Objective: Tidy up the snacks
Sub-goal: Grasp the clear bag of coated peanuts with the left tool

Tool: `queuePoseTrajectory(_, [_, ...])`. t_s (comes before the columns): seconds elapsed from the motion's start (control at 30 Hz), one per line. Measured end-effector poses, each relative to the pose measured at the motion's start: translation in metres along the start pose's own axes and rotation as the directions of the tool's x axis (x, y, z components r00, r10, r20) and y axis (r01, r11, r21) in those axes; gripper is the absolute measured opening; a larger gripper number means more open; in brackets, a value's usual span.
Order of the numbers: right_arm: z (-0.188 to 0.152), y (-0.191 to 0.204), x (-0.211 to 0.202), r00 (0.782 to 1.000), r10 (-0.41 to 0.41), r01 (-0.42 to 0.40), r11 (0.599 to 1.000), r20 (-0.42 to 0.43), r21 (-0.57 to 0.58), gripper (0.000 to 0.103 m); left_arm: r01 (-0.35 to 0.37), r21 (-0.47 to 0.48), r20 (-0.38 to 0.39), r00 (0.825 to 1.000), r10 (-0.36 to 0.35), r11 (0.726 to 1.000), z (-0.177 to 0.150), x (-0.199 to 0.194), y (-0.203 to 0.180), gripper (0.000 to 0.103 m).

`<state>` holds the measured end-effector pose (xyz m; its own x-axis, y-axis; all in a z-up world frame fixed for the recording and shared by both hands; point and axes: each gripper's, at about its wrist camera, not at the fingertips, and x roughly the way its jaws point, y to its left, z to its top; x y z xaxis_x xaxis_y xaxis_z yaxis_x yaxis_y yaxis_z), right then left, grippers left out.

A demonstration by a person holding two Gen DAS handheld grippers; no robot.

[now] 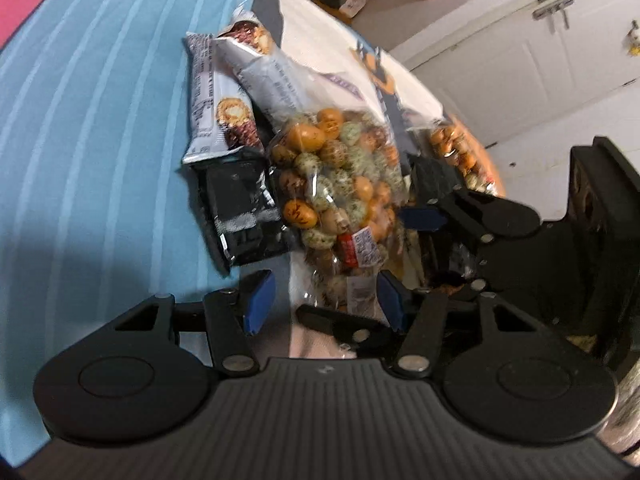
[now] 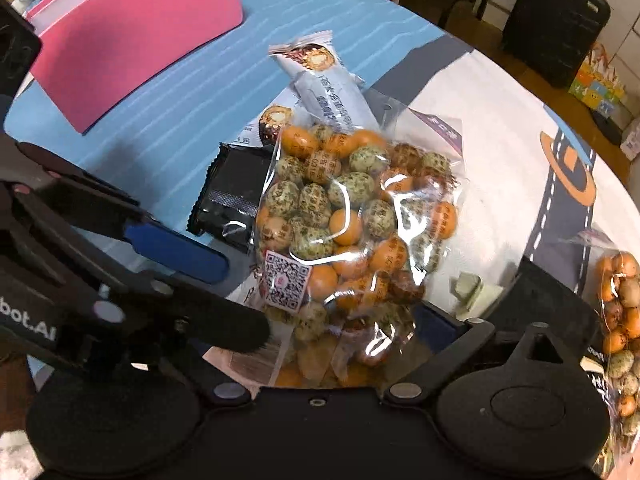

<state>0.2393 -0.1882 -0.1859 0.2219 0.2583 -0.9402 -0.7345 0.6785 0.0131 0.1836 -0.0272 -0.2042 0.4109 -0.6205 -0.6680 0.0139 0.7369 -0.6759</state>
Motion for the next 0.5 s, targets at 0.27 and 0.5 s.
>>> queuePoseTrajectory(0.27, [0.002, 0.011, -0.012, 0.998, -0.040, 0.045, 0.990, -0.041, 0.131, 0.089, 0.057, -0.044, 0.025, 0.998, -0.056, 0.997, -0.002, 0.003, 0.002, 0.053])
queuePoseTrajectory(0.5, [0.001, 0.032, -0.025, 0.998, -0.053, 0.059, 0.985, -0.043, 0.161, 0.086, 0.063, -0.070, -0.015, 0.998, -0.064, 0.996, -0.005, -0.010, 0.004, 0.053])
